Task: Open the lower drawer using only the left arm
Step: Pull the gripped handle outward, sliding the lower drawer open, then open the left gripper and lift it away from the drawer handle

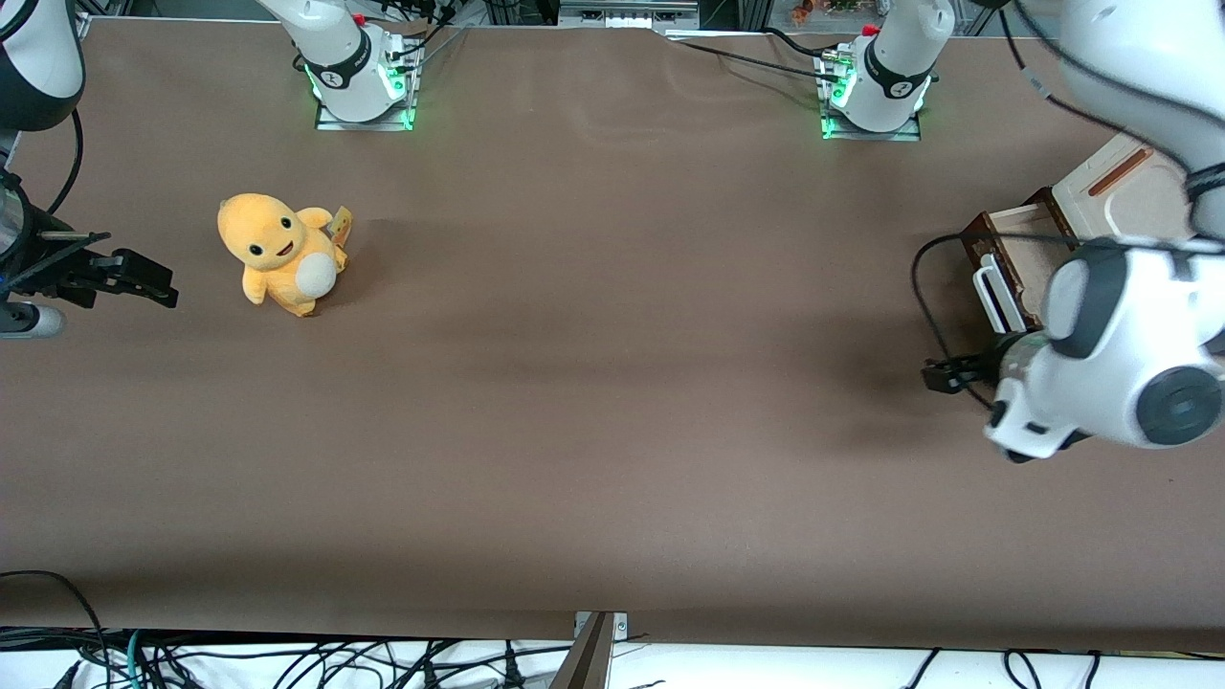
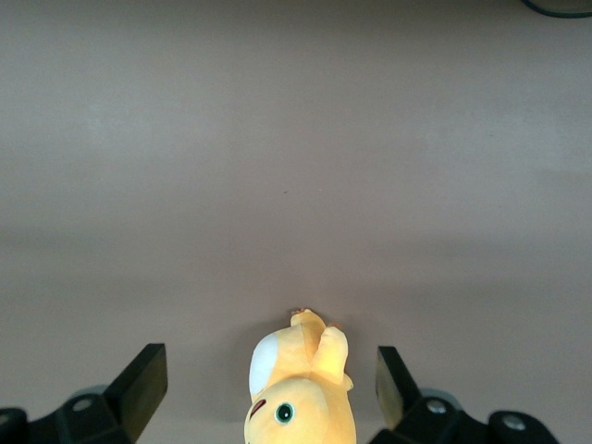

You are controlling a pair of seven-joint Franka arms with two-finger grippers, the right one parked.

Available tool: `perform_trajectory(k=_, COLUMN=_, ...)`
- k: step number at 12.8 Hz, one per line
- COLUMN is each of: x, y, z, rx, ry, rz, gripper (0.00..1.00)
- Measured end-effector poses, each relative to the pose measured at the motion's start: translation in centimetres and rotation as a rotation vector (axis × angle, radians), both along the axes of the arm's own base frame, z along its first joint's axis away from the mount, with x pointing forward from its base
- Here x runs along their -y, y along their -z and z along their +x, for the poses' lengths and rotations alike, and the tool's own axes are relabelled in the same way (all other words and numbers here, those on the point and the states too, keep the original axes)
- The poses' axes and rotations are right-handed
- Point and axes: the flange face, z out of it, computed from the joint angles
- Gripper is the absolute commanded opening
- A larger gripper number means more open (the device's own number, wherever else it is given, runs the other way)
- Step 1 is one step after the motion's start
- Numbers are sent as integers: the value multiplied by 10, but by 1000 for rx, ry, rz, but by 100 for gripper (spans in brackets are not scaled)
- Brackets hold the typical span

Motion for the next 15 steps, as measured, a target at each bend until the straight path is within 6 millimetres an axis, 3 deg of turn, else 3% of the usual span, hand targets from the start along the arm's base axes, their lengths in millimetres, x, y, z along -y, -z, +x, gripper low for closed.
perform_trajectory(k=4, x=-6, y=-55, z=-3, rx=155, ry=132, rz=-102, gripper=100)
perform_trajectory(k=9, x=-81, y=-106, z=-66, rx=275, ry=291, rz=-148, gripper=100)
perform_trajectory(k=12, x=-81, y=-153, z=-100, rx=347, ry=346, rz=-155, gripper=100)
perform_trajectory(k=15, x=-62, y=-198, z=-128, rx=405, ry=391, rz=-158, gripper=100)
